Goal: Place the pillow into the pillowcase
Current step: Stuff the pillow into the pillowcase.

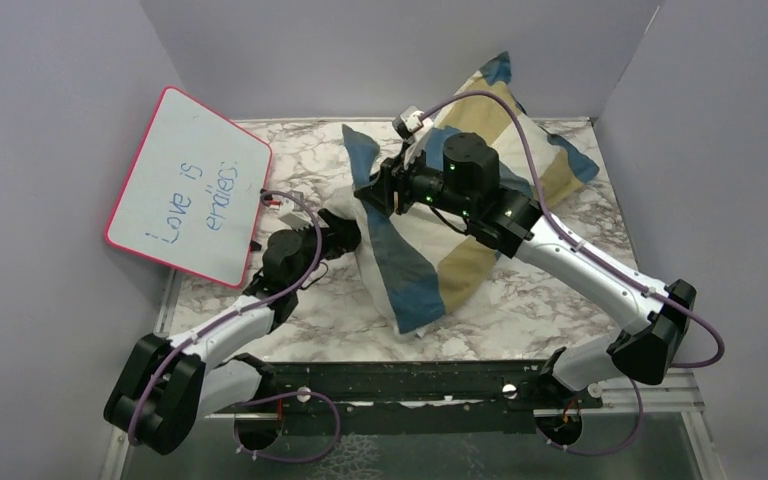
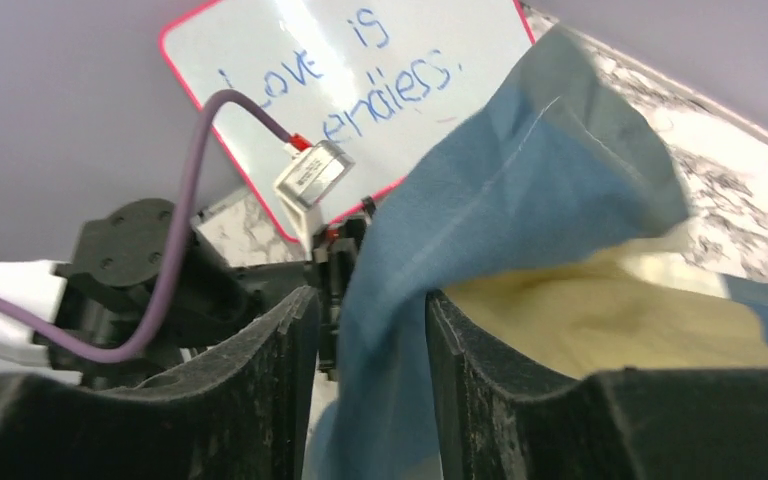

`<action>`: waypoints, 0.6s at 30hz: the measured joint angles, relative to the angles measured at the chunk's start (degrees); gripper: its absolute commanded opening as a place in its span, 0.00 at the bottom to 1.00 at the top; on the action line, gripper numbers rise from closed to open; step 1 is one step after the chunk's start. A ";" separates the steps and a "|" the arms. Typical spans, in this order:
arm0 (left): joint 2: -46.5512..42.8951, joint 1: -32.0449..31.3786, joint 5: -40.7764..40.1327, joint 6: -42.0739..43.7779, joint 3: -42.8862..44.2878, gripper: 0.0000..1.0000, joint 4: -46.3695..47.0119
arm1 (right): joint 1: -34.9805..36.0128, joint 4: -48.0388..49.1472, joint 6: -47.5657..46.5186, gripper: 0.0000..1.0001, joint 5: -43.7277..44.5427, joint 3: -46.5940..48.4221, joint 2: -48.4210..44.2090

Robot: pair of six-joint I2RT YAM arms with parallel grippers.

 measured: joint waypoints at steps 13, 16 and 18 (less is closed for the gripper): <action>-3.67 -0.02 7.08 1.64 -6.58 0.73 -14.38 | 0.00 -12.00 3.98 0.75 7.74 -13.81 -8.59; -5.81 -0.07 5.51 3.17 -4.00 0.74 -21.00 | 0.00 -15.58 7.45 0.76 13.64 -19.67 -14.82; -9.97 -0.07 2.58 5.25 -1.44 0.74 -27.58 | -0.02 -17.11 9.31 0.75 17.81 -22.80 -18.14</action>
